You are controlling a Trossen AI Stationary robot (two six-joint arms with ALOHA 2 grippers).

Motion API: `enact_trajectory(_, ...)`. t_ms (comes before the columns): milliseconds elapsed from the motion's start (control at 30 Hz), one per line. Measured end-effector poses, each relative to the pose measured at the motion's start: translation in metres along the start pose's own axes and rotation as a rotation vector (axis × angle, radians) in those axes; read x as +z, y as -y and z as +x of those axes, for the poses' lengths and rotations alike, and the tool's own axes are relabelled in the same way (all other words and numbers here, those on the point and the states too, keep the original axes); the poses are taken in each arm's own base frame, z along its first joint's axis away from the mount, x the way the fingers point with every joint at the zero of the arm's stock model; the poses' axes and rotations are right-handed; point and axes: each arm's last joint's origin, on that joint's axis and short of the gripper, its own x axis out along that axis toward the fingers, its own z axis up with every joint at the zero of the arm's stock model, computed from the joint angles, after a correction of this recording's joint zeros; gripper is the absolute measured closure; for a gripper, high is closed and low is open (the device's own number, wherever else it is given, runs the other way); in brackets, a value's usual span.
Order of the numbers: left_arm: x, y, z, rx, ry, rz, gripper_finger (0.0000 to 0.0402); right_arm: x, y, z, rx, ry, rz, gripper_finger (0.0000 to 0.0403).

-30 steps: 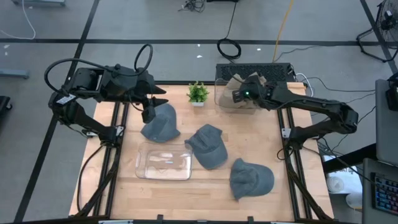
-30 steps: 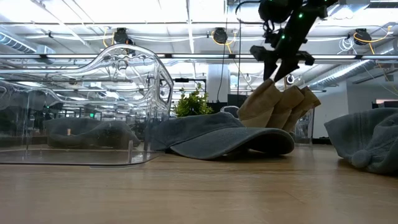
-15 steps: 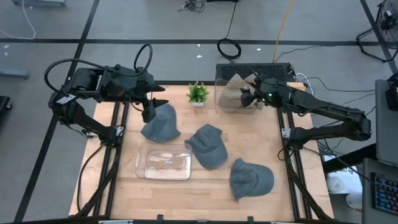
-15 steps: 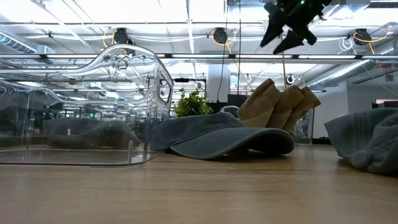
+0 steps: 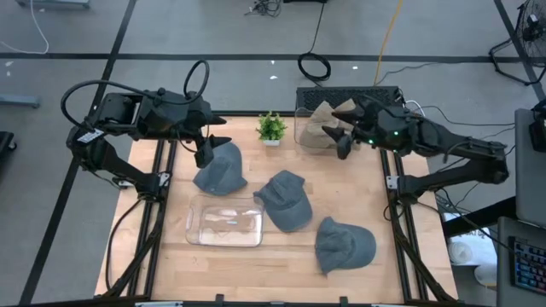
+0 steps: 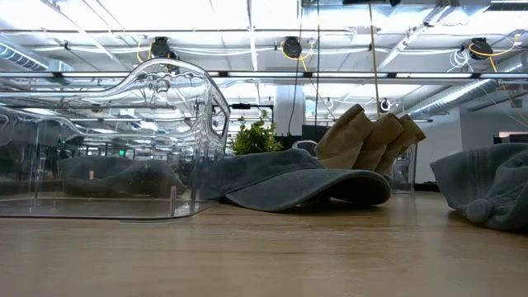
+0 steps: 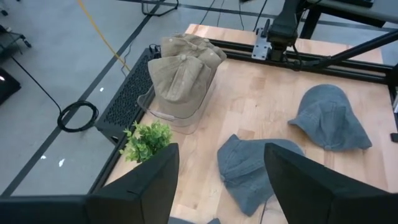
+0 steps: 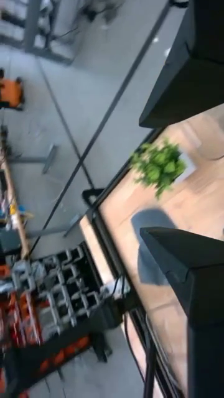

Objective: Pick & Place hat
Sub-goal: Put the bottom gray cap into the bottom transparent bin

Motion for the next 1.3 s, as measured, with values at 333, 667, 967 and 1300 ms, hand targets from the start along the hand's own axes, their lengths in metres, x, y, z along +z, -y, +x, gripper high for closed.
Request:
enact_trajectory(333,0.0,0.0,0.0,0.0,0.0,-0.003,0.0156,0.032,-0.027,-0.027,0.0,-0.073,-0.063,0.014)
enact_trajectory(667,0.0,0.0,0.0,0.0,0.0,0.01,0.0155,0.033,-0.048,-0.036,0.058,-0.261,0.041,0.014)
enact_trajectory(967,0.0,0.0,0.0,-0.001,0.0,0.02,0.0156,-0.007,-0.063,-0.033,0.063,-0.795,0.199,0.014)
enact_trajectory(1300,0.0,0.0,0.0,-0.003,0.0,0.019,0.0156,-0.032,-0.095,-0.046,-0.054,-1.03,0.41,0.014)
